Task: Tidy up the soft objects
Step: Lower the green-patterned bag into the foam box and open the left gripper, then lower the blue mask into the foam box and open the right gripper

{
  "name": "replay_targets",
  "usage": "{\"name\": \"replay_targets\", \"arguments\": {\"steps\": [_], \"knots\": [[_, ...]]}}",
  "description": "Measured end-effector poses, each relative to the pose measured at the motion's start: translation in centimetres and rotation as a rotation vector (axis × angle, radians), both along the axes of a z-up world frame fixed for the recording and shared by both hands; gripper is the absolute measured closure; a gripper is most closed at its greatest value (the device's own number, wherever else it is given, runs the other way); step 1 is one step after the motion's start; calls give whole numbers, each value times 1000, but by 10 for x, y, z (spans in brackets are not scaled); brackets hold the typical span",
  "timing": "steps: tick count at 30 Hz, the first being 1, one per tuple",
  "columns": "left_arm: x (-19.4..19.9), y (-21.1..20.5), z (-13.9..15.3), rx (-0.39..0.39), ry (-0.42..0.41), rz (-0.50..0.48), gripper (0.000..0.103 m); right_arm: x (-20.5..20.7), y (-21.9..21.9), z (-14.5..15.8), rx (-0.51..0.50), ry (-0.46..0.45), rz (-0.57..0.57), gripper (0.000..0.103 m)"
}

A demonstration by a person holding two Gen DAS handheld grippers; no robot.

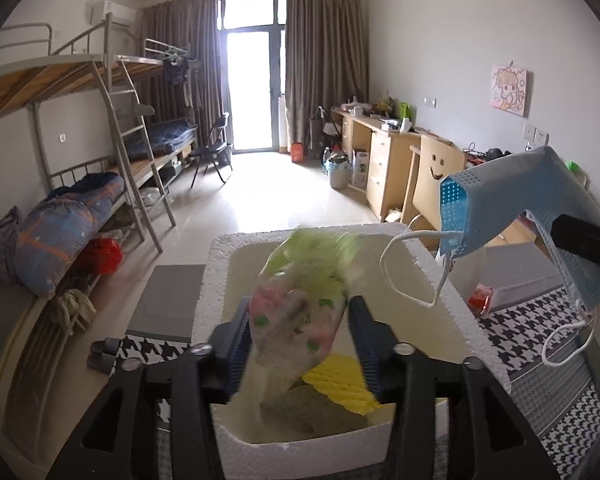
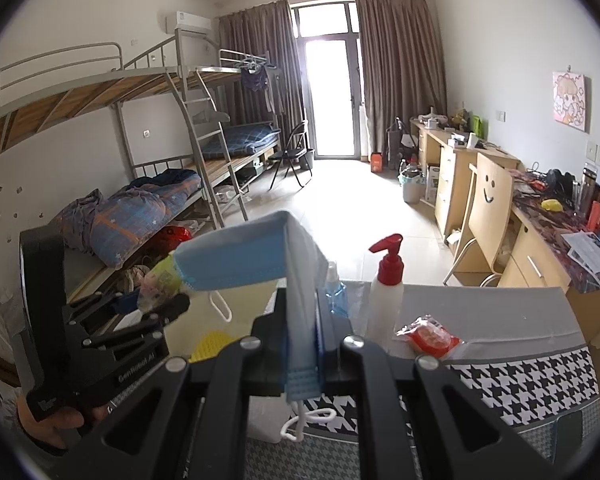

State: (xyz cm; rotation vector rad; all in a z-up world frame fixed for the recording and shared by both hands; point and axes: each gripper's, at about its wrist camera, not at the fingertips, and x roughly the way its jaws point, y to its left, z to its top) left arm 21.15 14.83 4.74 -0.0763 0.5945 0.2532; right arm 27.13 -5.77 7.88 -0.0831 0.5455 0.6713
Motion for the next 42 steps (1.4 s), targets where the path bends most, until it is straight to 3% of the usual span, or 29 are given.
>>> {"name": "replay_targets", "arguments": {"steps": [2, 4, 6, 9, 18, 42], "knots": [[-2, 0, 1, 12, -1, 19, 36, 0, 2, 0, 0, 2, -1, 89], [-4, 4, 3, 7, -11, 27, 35, 0, 2, 0, -3, 0, -1, 89], [-8, 8, 6, 1, -26, 40, 21, 1, 3, 0, -3, 0, 2, 89], [-16, 12, 9, 12, -56, 76, 10, 2, 5, 1, 0, 0, 5, 89], [-31, 26, 17, 16, -96, 153, 3, 2, 19, 2, -2, 5, 42, 89], [-77, 51, 12, -33, -133, 224, 1, -1, 68, -13, -72, 60, 145, 89]]}}
